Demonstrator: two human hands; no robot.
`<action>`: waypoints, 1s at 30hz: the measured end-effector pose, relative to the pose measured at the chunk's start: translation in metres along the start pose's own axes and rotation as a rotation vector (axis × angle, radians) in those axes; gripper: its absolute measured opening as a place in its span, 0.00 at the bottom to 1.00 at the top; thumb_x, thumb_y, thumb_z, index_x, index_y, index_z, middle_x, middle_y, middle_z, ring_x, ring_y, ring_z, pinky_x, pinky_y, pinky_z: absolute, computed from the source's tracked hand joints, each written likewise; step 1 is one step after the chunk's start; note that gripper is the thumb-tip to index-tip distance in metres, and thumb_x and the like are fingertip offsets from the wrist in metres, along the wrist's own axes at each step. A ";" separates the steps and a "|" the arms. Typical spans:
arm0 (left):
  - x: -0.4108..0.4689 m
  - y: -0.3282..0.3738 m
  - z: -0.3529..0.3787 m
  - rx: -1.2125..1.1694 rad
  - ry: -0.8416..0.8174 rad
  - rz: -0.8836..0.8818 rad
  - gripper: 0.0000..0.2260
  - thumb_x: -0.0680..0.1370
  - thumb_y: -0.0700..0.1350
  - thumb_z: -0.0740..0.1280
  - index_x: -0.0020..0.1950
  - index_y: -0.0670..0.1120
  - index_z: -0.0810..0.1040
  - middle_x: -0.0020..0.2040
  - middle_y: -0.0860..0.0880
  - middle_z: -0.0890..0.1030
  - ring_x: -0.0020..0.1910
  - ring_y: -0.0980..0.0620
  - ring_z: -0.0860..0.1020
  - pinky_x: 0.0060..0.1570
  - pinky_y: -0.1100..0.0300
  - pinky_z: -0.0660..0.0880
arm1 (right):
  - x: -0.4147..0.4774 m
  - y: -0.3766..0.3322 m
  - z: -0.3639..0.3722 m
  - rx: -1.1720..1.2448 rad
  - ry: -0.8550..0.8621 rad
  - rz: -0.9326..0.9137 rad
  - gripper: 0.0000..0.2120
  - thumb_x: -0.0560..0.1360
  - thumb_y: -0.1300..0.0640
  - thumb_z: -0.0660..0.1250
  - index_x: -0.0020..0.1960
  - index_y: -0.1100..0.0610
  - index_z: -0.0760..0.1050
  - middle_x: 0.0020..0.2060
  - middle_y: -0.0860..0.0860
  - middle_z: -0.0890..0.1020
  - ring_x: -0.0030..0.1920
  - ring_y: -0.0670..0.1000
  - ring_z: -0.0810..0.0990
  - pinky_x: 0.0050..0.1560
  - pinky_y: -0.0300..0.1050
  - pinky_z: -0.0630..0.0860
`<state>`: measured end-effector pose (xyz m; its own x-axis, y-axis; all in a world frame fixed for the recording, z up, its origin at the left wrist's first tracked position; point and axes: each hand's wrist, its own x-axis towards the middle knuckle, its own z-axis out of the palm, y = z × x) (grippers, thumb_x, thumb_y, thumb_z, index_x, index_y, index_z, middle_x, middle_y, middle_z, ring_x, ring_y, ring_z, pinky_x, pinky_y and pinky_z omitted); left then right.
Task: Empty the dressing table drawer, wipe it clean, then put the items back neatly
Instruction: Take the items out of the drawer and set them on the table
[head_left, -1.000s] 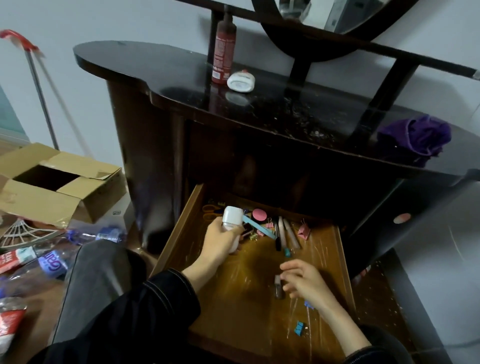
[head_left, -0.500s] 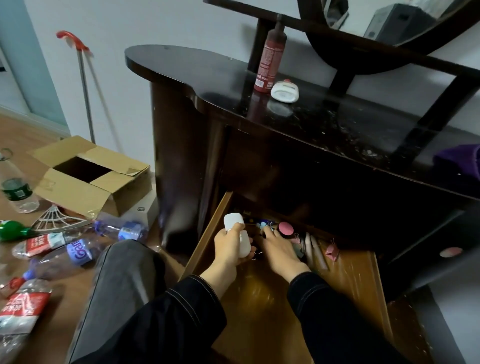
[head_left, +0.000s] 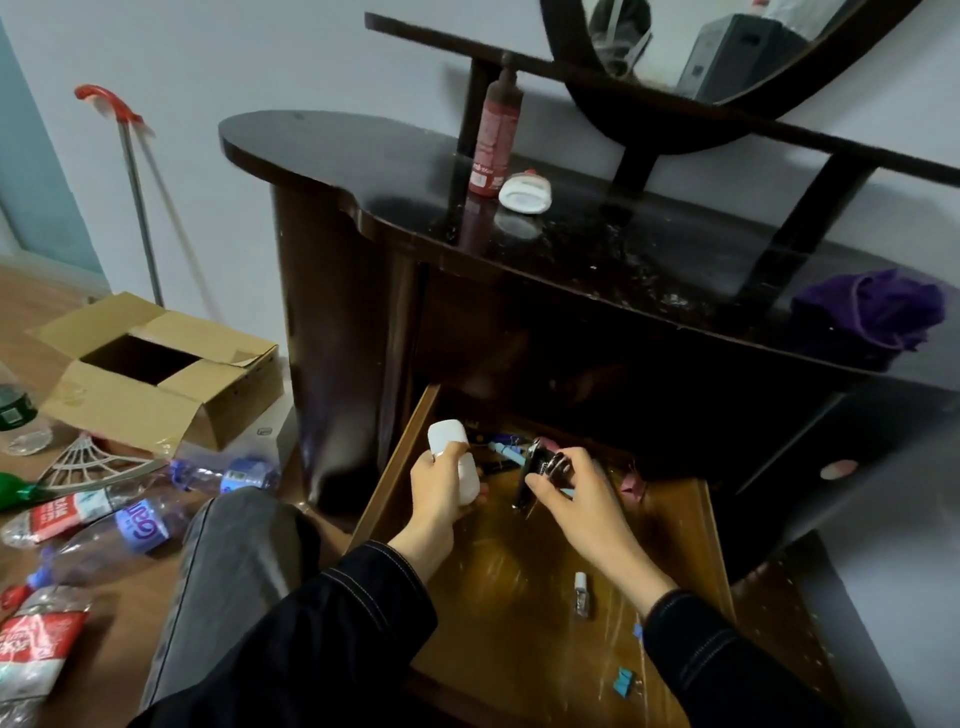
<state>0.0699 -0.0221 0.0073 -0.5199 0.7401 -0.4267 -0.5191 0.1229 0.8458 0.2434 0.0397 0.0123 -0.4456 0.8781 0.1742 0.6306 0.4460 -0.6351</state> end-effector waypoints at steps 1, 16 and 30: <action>-0.006 0.000 0.002 0.088 -0.051 0.061 0.12 0.80 0.48 0.67 0.60 0.44 0.73 0.51 0.37 0.82 0.37 0.45 0.81 0.30 0.57 0.77 | -0.009 -0.009 -0.013 -0.026 0.007 -0.026 0.16 0.77 0.37 0.66 0.59 0.41 0.67 0.48 0.38 0.79 0.48 0.32 0.77 0.41 0.28 0.74; -0.073 0.191 0.045 0.602 -0.260 1.051 0.17 0.77 0.57 0.67 0.63 0.63 0.66 0.50 0.58 0.82 0.43 0.56 0.82 0.38 0.59 0.79 | 0.074 -0.157 -0.180 0.086 0.395 -0.188 0.16 0.70 0.30 0.64 0.47 0.41 0.69 0.37 0.40 0.81 0.37 0.39 0.80 0.35 0.44 0.72; 0.024 0.245 0.131 1.431 -0.150 1.143 0.19 0.82 0.52 0.56 0.73 0.58 0.62 0.69 0.46 0.72 0.60 0.40 0.77 0.55 0.47 0.74 | 0.173 -0.129 -0.172 -0.074 0.360 0.209 0.21 0.72 0.41 0.67 0.59 0.47 0.65 0.40 0.41 0.77 0.38 0.44 0.77 0.35 0.44 0.67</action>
<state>0.0191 0.1129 0.2466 -0.0621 0.8926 0.4466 0.9522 -0.0811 0.2946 0.1943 0.1642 0.2539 -0.0610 0.9495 0.3078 0.7334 0.2518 -0.6314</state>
